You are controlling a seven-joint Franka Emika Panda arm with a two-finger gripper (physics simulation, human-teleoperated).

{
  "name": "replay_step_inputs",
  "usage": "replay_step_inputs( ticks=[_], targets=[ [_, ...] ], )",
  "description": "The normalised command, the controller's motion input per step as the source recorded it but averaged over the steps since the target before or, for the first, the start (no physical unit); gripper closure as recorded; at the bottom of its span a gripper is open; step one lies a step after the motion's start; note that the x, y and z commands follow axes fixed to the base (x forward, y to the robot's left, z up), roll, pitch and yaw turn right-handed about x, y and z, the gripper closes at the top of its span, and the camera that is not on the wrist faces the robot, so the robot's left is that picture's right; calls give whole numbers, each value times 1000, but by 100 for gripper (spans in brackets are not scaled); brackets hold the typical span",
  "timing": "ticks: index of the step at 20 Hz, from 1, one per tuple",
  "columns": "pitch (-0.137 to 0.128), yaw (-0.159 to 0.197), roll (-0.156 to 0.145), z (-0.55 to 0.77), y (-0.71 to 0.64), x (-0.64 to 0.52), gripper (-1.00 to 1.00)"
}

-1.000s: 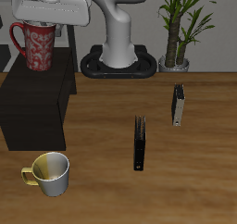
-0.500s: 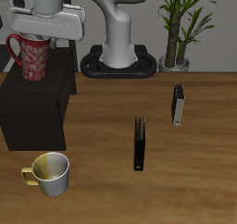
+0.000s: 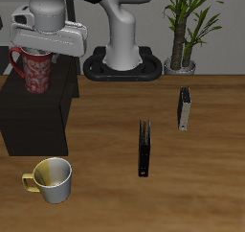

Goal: Place the red mug on top of the shelf

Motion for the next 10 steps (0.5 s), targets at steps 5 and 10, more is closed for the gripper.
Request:
replay_step_inputs(
  ticks=[5,10],
  targets=[
    [10,-37,-47,-219,-132,31,-100],
    [12,-20,-1,-115,8,-20,-100]
  ],
)
